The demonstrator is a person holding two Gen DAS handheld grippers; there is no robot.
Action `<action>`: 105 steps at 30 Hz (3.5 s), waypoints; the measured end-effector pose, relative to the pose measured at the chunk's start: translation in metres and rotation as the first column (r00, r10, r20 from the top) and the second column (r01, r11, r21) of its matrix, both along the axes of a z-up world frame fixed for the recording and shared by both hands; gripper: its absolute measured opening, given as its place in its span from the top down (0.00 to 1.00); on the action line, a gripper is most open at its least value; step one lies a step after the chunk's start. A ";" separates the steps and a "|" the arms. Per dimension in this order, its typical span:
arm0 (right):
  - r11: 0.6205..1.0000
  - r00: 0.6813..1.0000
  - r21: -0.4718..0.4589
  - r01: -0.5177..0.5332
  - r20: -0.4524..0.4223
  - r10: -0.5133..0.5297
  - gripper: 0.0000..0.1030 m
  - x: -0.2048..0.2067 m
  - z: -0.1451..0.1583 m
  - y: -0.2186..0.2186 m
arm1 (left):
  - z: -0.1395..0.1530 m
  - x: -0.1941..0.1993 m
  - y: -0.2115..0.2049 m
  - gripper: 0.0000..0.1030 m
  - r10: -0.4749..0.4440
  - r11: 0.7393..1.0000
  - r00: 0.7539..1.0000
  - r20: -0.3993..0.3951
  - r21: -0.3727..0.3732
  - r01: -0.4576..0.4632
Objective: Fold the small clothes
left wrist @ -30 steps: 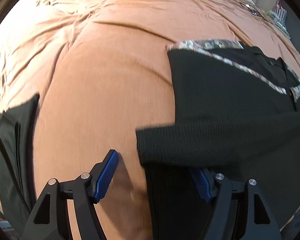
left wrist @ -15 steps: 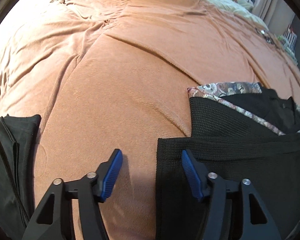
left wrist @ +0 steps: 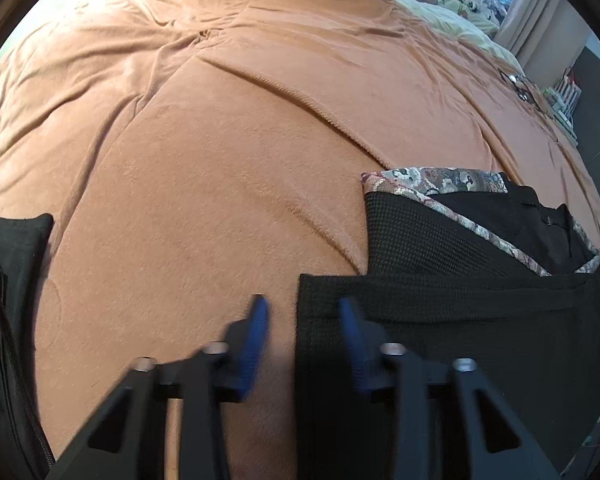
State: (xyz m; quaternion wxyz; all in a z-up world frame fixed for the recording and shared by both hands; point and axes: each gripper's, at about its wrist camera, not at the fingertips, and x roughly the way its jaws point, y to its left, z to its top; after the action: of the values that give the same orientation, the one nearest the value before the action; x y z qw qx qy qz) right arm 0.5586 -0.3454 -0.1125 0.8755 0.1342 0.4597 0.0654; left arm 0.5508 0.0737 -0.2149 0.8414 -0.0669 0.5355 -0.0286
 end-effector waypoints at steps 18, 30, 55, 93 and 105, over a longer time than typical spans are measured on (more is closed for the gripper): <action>0.998 0.976 -0.033 0.062 0.211 -0.054 0.98 -0.070 0.085 0.011 | 0.116 -0.006 -0.006 0.93 0.041 0.998 0.969 0.243 0.039 -0.052; 0.994 0.988 -0.067 0.082 0.140 -0.072 0.98 -0.019 0.060 0.014 | 0.086 0.055 -0.021 0.93 0.086 0.990 0.983 0.165 0.099 -0.103; 0.993 0.999 -0.106 0.054 0.007 -0.053 0.50 0.054 0.018 0.034 | 0.025 0.112 -0.047 0.71 0.110 0.946 0.993 0.051 0.299 -0.121; 0.939 0.974 -0.258 -0.226 -0.091 0.209 0.51 0.071 -0.002 0.191 | -0.005 0.083 -0.183 0.42 -0.105 0.973 0.994 -0.024 0.205 0.108; 0.945 0.979 -0.259 -0.200 -0.076 0.187 0.51 0.072 0.011 0.202 | 0.015 0.070 -0.200 0.41 -0.141 0.967 0.990 0.017 0.217 0.134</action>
State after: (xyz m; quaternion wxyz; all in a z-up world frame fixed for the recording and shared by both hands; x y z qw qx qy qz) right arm 0.6310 -0.1435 -0.1018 0.8629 -0.0283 0.4972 0.0856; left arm 0.6204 -0.1259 -0.1998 0.8482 0.0622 0.5252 -0.0299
